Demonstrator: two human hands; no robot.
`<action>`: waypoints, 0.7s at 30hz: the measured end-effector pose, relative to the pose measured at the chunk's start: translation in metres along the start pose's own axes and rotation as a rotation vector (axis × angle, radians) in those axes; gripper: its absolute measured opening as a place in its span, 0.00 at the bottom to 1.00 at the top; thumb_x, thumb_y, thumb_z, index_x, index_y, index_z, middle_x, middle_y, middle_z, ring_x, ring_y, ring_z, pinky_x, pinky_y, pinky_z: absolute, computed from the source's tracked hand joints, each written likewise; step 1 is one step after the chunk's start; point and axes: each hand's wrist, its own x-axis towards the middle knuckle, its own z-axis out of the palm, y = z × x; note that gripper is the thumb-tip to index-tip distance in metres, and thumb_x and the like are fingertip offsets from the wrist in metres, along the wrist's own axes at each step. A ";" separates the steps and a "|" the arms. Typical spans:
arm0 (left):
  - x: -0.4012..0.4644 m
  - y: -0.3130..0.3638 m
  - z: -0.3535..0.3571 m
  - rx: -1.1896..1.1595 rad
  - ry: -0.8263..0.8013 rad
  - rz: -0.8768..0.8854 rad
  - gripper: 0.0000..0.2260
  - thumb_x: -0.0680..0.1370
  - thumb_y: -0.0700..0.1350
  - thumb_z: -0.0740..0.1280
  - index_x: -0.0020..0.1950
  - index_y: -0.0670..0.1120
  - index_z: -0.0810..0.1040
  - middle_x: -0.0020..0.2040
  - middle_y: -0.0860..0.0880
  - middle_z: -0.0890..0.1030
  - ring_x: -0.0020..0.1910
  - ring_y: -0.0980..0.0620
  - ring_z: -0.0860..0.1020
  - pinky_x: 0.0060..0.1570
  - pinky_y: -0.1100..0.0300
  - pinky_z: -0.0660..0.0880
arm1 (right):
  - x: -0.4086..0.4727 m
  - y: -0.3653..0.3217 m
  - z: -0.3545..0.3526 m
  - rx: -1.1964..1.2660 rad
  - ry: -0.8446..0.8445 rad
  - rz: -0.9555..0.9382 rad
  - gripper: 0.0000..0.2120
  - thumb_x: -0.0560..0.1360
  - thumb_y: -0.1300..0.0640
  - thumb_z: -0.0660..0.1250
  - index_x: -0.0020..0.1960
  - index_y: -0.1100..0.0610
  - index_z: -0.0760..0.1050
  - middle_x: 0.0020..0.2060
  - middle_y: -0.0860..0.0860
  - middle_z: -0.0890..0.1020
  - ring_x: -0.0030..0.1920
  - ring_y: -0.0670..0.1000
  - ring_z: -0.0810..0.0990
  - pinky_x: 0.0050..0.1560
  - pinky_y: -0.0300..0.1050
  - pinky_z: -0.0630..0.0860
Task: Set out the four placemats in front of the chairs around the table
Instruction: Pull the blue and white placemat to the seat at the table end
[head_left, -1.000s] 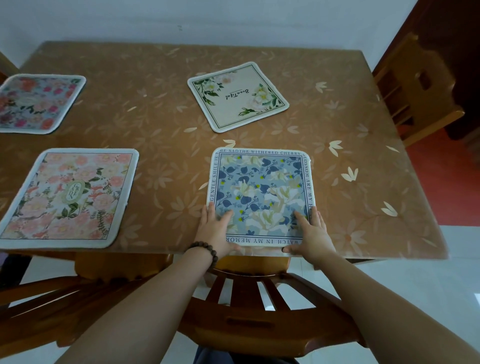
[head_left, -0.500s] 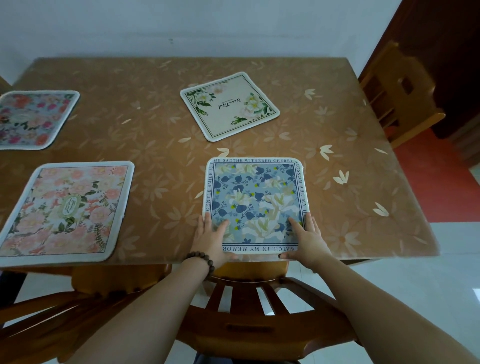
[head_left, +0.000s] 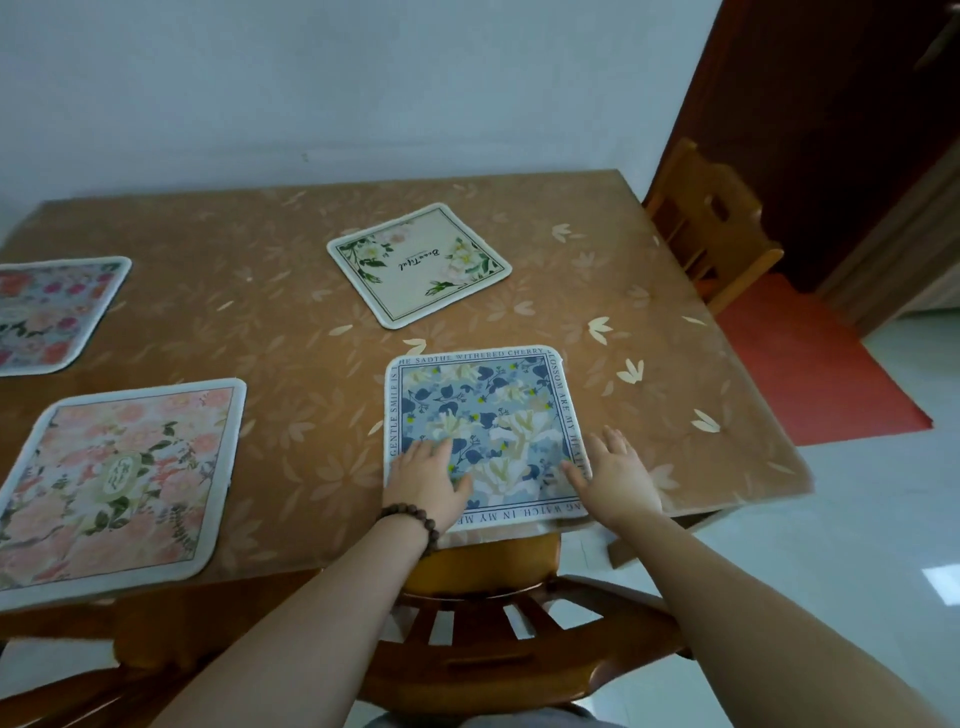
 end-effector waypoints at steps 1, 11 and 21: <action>0.003 0.006 -0.001 0.006 -0.004 0.016 0.28 0.79 0.59 0.55 0.76 0.48 0.58 0.75 0.46 0.62 0.74 0.46 0.58 0.72 0.47 0.58 | -0.001 0.003 -0.003 -0.004 0.009 0.012 0.31 0.77 0.38 0.54 0.74 0.55 0.59 0.75 0.58 0.57 0.75 0.57 0.52 0.74 0.54 0.55; 0.029 0.110 0.005 0.060 -0.034 0.285 0.29 0.78 0.61 0.53 0.75 0.48 0.58 0.74 0.45 0.63 0.73 0.45 0.60 0.71 0.46 0.58 | -0.043 0.069 -0.034 -0.006 0.160 0.263 0.28 0.78 0.41 0.53 0.74 0.52 0.59 0.75 0.56 0.58 0.75 0.56 0.53 0.74 0.54 0.53; 0.023 0.233 0.034 0.096 -0.110 0.536 0.30 0.77 0.63 0.52 0.76 0.49 0.56 0.77 0.45 0.58 0.76 0.45 0.52 0.73 0.46 0.51 | -0.100 0.159 -0.067 0.022 0.277 0.489 0.28 0.79 0.40 0.51 0.74 0.53 0.57 0.75 0.57 0.58 0.75 0.58 0.52 0.73 0.55 0.52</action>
